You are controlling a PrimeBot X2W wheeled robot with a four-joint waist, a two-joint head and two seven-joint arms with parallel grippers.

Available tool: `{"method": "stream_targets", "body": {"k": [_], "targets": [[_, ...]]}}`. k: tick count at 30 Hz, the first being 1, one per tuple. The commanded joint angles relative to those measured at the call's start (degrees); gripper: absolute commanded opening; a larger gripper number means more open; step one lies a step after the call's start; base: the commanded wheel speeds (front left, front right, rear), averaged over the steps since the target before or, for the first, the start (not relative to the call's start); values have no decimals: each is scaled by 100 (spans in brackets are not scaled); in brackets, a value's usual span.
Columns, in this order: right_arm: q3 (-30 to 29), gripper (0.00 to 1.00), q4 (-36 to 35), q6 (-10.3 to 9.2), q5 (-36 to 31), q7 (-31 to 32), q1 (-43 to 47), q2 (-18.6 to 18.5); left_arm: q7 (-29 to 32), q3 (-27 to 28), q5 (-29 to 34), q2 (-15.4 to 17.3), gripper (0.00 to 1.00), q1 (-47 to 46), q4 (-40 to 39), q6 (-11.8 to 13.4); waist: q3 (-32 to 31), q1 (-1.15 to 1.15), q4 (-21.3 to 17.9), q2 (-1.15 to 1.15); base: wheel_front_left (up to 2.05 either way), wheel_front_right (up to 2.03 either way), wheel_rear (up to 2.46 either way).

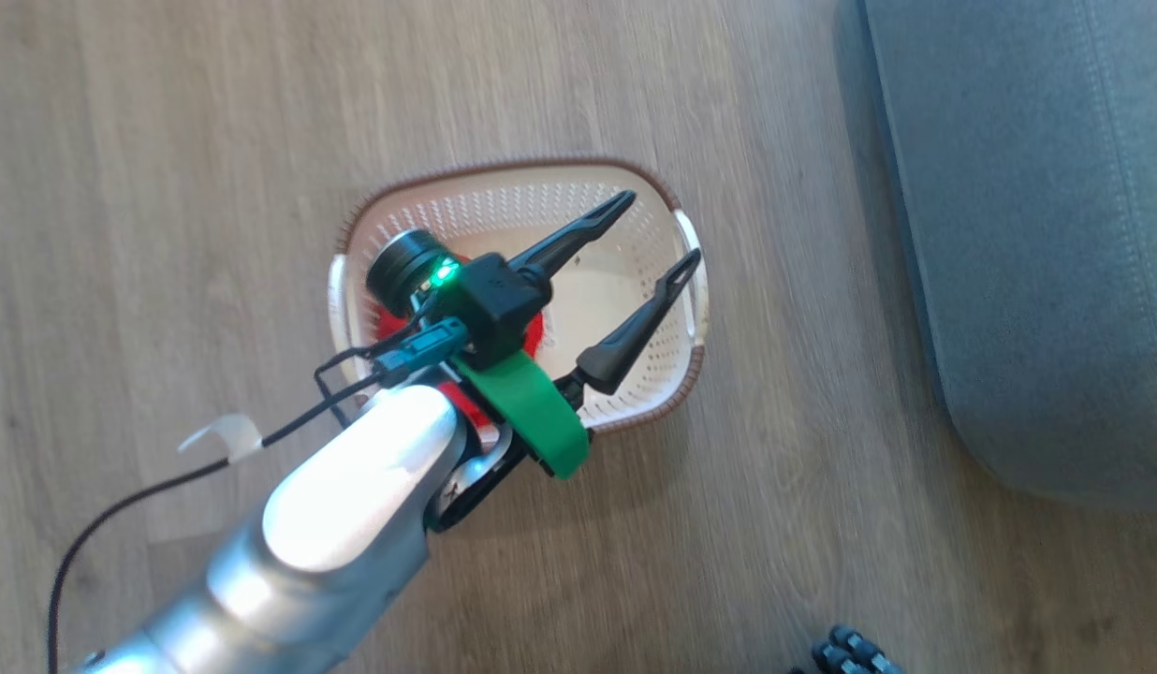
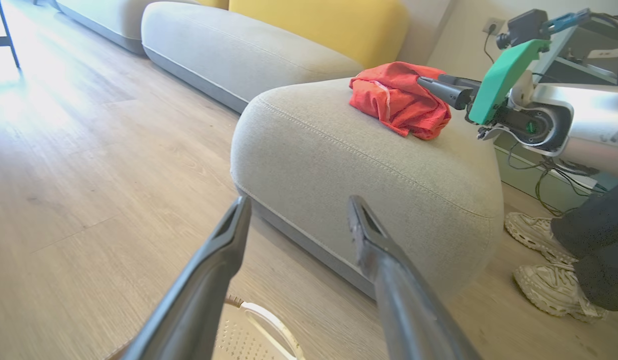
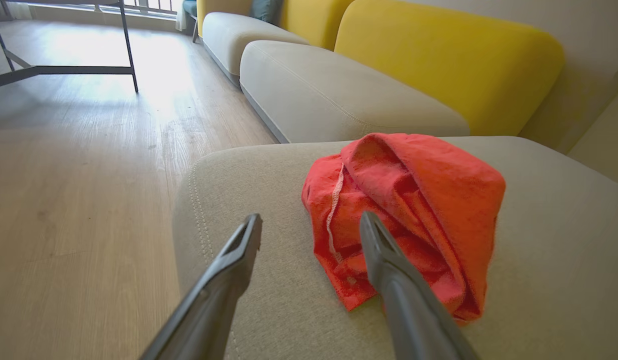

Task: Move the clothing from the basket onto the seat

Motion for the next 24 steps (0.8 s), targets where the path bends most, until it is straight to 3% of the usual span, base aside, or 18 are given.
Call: {"method": "stream_targets", "body": {"k": [1, 15, 24], "targets": [[91, 100, -216, 40, 0, -29, 150, -84, -24, 234, 35, -2, 100, 17, -138, 4, -213, 0, 156, 0, 0, 0, 0], [1309, 100, -787, 40, 230, -29, 507, 333, -24, 1374, 249, -252, 100, 876, 184, 4, -1211, 0, 896, 0, 0, 0, 0], [1963, 100, -835, 40, 418, -29, 694, 559, -24, 2490, 640, -414, 100, 1446, 457, 4, -1772, 0, 1210, 0, 0, 0, 0]]}}
